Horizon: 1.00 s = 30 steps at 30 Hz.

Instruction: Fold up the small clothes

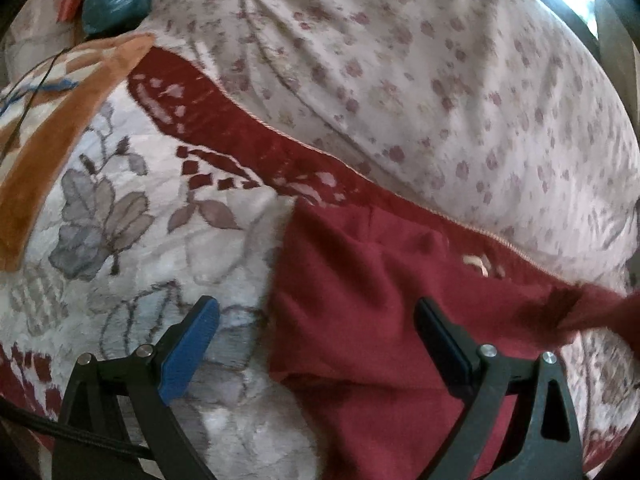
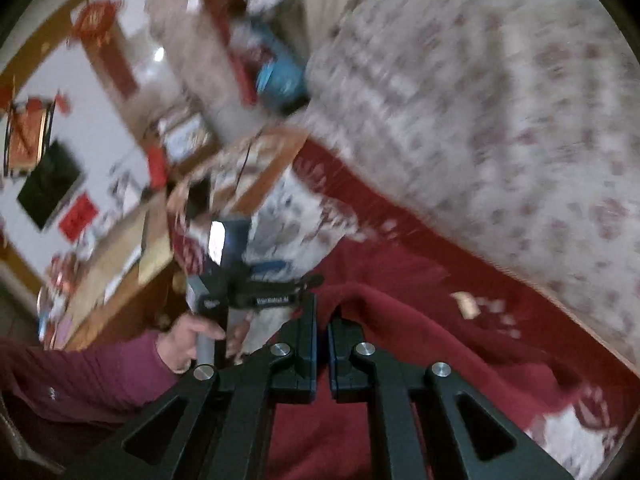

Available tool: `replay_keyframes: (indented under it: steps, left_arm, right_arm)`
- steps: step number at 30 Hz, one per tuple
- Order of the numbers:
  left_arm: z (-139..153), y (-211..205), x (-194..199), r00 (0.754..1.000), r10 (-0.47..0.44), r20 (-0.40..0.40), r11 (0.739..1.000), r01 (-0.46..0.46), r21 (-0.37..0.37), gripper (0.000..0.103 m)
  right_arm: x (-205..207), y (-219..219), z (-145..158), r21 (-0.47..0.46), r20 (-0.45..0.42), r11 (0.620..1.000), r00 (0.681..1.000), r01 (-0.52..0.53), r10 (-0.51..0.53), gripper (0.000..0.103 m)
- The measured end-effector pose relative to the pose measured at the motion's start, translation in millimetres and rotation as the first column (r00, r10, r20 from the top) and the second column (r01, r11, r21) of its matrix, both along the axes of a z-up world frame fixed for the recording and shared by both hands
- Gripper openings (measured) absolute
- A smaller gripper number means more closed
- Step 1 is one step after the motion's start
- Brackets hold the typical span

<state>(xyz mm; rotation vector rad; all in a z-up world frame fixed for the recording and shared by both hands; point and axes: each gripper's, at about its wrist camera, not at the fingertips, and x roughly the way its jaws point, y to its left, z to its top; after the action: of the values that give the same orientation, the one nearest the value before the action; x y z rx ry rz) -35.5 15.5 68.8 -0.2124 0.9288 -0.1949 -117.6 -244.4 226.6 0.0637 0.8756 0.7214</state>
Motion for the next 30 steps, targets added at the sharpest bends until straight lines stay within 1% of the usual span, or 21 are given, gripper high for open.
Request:
replay_keyframes:
  steps: [2,3,5,8,9,10,11,12,13,14,15,17,19,20,21,22,23,24,25,27,30]
  left_arm:
    - [1,8,3,1.0,0.024,-0.001,0.999,-0.024,-0.022,0.097]
    - [1,11,4,1.0,0.028,-0.001,0.999,-0.028,-0.029,0.097]
    - [2,11,7,1.0,0.019,0.006,0.999,-0.019,-0.039,0.097]
    - [3,5,11,1.0,-0.011,0.016,0.999,0.011,-0.038,0.097]
    - [3,1,13,0.999,-0.028,0.015,0.999,0.029,-0.044,0.097]
    - [2,-2,13,0.999,-0.042,0.013,0.998,0.043,-0.05,0.097]
    - [1,-6,14,0.998,-0.064,0.008,0.996,0.064,-0.059,0.097]
    - [0,-10,14,0.997,-0.081,0.004,0.995,0.081,-0.065,0.097]
    - [-1,-14,15,0.996,-0.093,0.003,0.993,0.093,-0.067,0.097]
    - [-3,-17,15,0.995,-0.1,0.003,0.993,0.1,-0.061,0.097]
    - [-4,-22,15,0.994,-0.107,0.003,0.993,0.107,-0.05,0.097]
    - [-7,-29,15,0.993,-0.119,-0.002,0.992,0.119,-0.028,0.097]
    - [-9,-37,14,0.991,-0.134,-0.003,0.991,0.134,-0.008,0.097]
    - [-10,-39,14,0.99,-0.139,-0.003,0.99,0.139,-0.003,0.097]
    - [-12,-42,13,0.989,-0.147,-0.005,0.989,0.147,0.003,0.097]
    - [-13,-45,13,0.988,-0.155,-0.008,0.988,0.155,0.015,0.097]
    - [-14,-47,13,0.987,-0.159,-0.008,0.987,0.159,0.03,0.097]
    - [-16,-50,12,0.987,-0.158,-0.007,0.986,0.158,0.05,0.097]
    - [-18,-52,13,0.988,-0.154,-0.009,0.986,0.155,0.06,0.097]
    - [-20,-54,13,0.988,-0.155,-0.015,0.986,0.156,0.061,0.097]
    - [-23,-56,14,0.988,-0.154,-0.013,0.986,0.154,0.066,0.097]
  right_arm:
    - [35,27,-33,-0.044,-0.081,0.999,0.996,-0.031,0.027,0.005]
    - [47,33,-46,-0.057,-0.105,0.998,0.994,-0.034,0.028,0.005]
    - [81,48,-84,-0.066,-0.187,0.997,0.982,-0.03,0.017,0.005]
    - [120,58,-134,-0.061,-0.277,0.998,0.961,-0.01,-0.008,0.005]
    - [134,60,-153,-0.072,-0.302,0.997,0.952,0.017,-0.038,0.008]
    - [143,60,-162,-0.08,-0.313,0.995,0.947,0.051,-0.074,0.008]
    - [151,57,-169,-0.077,-0.327,0.993,0.939,0.086,-0.106,0.011]
    - [159,50,-177,-0.053,-0.356,0.99,0.924,0.127,-0.138,0.021]
    - [164,39,-182,-0.009,-0.391,0.983,0.904,0.184,-0.172,0.026]
    - [164,31,-179,0.022,-0.403,0.976,0.896,0.216,-0.189,0.039]
    - [161,21,-174,0.07,-0.407,0.967,0.892,0.246,-0.198,0.049]
    - [141,1,-153,0.144,-0.367,0.953,0.909,0.267,-0.199,0.053]
    - [108,-26,-127,0.165,-0.295,0.947,0.93,0.277,-0.221,0.055]
    - [93,-39,-118,0.156,-0.258,0.942,0.933,0.296,-0.251,0.059]
    - [74,-56,-109,0.13,-0.214,0.936,0.931,0.328,-0.297,0.062]
    - [54,-74,-102,0.078,-0.159,0.924,0.919,0.375,-0.36,0.063]
    - [34,-93,-97,0.007,-0.096,0.904,0.9,0.427,-0.424,0.063]
    - [23,-102,-97,-0.041,-0.058,0.889,0.887,0.456,-0.458,0.063]
    - [7,-115,-98,-0.103,-0.01,0.863,0.867,0.494,-0.497,0.063]
    - [-13,-133,-106,-0.163,0.019,0.831,0.843,0.533,-0.537,0.063]
    - [-25,-140,-132,-0.259,0.037,0.795,0.828,0.549,-0.559,0.062]
